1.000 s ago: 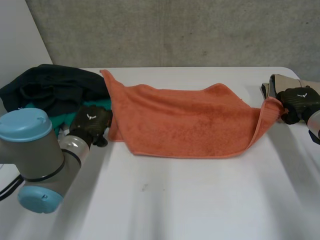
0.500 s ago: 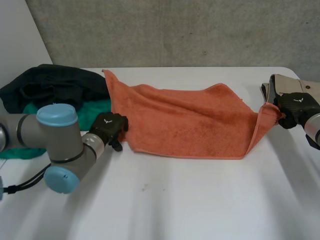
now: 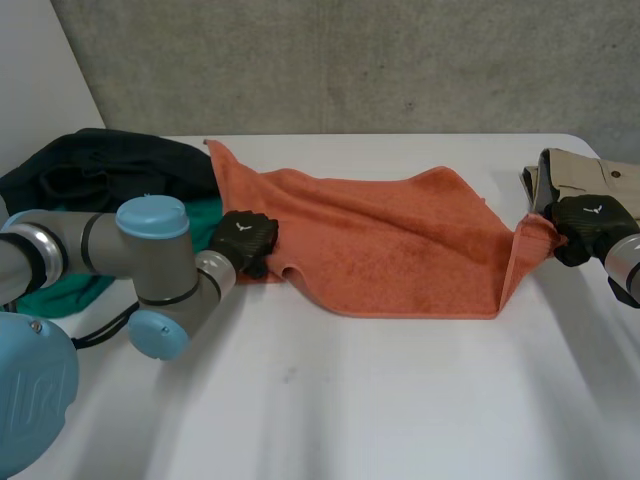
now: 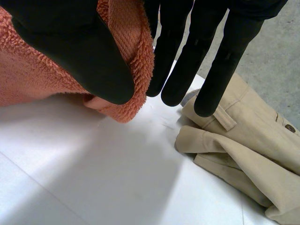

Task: Fold the laundry.

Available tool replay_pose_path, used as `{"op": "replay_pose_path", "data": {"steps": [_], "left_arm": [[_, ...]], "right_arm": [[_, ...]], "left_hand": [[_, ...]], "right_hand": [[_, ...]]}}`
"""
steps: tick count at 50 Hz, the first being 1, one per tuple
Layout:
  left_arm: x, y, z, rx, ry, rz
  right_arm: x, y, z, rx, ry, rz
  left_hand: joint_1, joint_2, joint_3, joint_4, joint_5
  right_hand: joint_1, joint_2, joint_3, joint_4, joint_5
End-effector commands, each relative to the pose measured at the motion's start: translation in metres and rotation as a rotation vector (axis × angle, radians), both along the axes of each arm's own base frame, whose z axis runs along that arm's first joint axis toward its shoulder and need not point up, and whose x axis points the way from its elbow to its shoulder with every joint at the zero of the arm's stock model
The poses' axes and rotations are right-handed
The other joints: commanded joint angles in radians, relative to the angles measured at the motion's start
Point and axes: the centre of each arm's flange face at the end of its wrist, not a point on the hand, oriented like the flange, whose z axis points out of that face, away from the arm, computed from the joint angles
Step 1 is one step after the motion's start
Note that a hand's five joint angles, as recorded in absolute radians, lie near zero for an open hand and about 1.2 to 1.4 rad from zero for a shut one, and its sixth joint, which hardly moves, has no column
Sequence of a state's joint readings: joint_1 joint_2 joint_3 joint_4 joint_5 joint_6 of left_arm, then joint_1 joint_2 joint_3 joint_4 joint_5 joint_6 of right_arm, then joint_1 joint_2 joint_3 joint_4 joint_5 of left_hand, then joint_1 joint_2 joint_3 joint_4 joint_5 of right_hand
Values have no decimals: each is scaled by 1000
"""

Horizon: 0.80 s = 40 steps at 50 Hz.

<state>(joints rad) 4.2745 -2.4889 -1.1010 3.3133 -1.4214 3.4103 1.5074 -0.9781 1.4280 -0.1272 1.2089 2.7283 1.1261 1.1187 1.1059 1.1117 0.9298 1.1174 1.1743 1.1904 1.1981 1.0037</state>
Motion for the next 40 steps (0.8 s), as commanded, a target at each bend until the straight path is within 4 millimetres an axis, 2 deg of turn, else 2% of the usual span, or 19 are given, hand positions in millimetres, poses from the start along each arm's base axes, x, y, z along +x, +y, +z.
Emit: {"op": "replay_pose_path", "data": {"steps": [1,2,5,6,7,9,10,14,18,21,26,27,28,29,31,33,36,39,40], "left_arm": [[-8,4,15,-32,19,-27],[-8,4,23,-44,23,-26],[-1,8,78,-127,64,-3],[3,11,93,-144,71,7],[11,18,117,-172,78,21],[20,26,139,-195,85,31],[29,35,162,-226,95,39],[47,63,209,-292,123,53],[60,89,233,-319,126,55],[65,101,231,-299,101,50],[64,102,187,-182,-5,35],[62,95,163,-128,-56,33],[61,93,159,-119,-67,31],[57,80,127,-63,-134,23],[55,75,119,-52,-150,19],[45,46,104,-92,-186,25],[34,11,122,-228,-150,74],[19,-30,207,-621,42,134],[19,-32,216,-664,64,140]], "right_arm": [[-1,0,8,-8,20,9],[0,2,16,-15,42,16],[-1,7,43,-54,94,31],[-1,13,67,-88,135,39],[-2,17,77,-99,155,43],[-1,26,95,-112,193,56],[0,33,110,-125,224,68],[0,47,135,-134,286,79],[1,58,147,-121,329,99],[3,68,154,-109,346,111],[6,70,137,-37,338,136],[6,65,126,-1,325,140],[5,62,119,18,319,135],[5,56,110,41,309,134],[10,46,98,50,267,130],[18,38,95,17,228,129],[36,12,108,-179,103,88],[40,-15,146,-490,-41,0],[37,-24,165,-625,-109,-36]], "left_hand": [[270,278,290,285,292],[270,278,290,285,292],[270,278,290,285,292],[270,278,290,285,292],[270,278,290,285,292],[270,278,290,285,292],[270,278,290,285,292],[270,278,290,285,292],[270,278,290,285,292],[270,278,290,285,292],[270,278,290,285,292],[270,278,290,285,292],[270,278,290,285,292],[270,278,290,285,292],[270,278,290,285,292],[270,278,290,285,292],[270,278,290,285,292],[270,278,290,285,292],[270,278,290,285,292]], "right_hand": [[279,222,206,198,218],[279,222,206,198,218],[279,222,206,198,218],[279,222,206,198,218],[279,222,206,198,218],[279,222,206,198,218],[279,222,206,198,218],[279,222,206,198,218],[279,222,206,198,218],[279,222,206,198,218],[279,222,206,198,218],[279,222,206,198,218],[279,222,206,198,218],[279,222,206,198,218],[279,222,206,198,218],[279,222,206,198,218],[279,222,206,198,218],[279,222,206,198,218],[279,222,206,198,218]]}}
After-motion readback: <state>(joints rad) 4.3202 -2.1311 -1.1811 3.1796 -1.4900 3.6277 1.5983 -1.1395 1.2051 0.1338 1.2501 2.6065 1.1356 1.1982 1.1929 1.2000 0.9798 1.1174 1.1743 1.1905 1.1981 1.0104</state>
